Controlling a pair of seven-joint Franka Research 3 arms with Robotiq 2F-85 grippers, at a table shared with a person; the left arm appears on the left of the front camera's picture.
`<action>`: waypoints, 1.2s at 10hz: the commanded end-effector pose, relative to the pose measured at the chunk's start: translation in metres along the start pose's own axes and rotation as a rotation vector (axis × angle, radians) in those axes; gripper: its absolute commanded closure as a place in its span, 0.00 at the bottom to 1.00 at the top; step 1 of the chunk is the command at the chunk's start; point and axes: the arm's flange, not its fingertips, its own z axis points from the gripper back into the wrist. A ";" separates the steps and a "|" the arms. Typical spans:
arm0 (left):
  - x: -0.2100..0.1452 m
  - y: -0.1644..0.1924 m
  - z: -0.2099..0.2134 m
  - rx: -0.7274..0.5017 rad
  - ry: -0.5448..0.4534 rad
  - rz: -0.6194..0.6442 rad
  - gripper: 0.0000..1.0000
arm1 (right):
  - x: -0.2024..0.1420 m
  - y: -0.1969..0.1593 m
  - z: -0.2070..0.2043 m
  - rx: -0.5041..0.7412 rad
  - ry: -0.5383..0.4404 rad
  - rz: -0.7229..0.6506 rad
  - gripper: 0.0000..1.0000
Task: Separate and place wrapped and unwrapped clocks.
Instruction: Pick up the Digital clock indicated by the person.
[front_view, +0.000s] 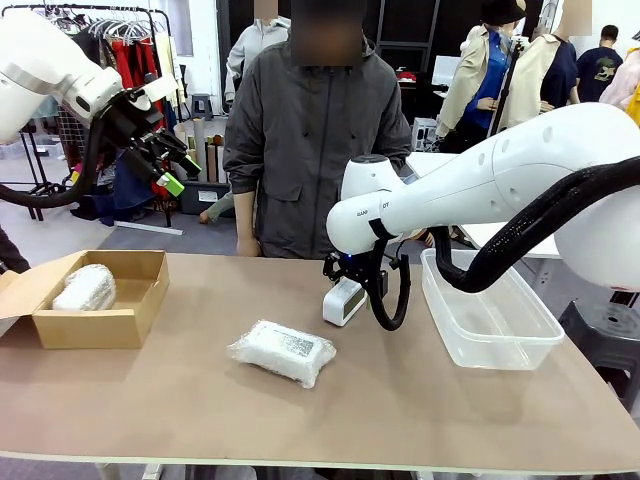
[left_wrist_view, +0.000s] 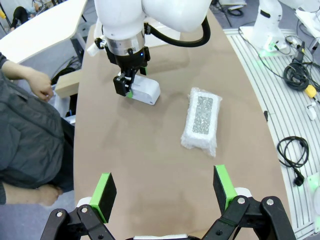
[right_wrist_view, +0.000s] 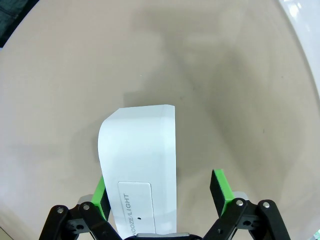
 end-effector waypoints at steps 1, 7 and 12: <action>0.000 -0.001 0.001 -0.003 -0.007 -0.002 0.00 | 0.000 0.000 0.000 0.000 0.000 0.000 0.10; 0.000 -0.001 0.001 -0.003 -0.007 -0.002 0.00 | 0.000 -0.002 -0.001 0.004 0.012 0.005 1.00; 0.000 -0.001 0.001 -0.003 -0.007 -0.002 0.00 | -0.008 -0.002 0.010 -0.057 -0.025 -0.031 1.00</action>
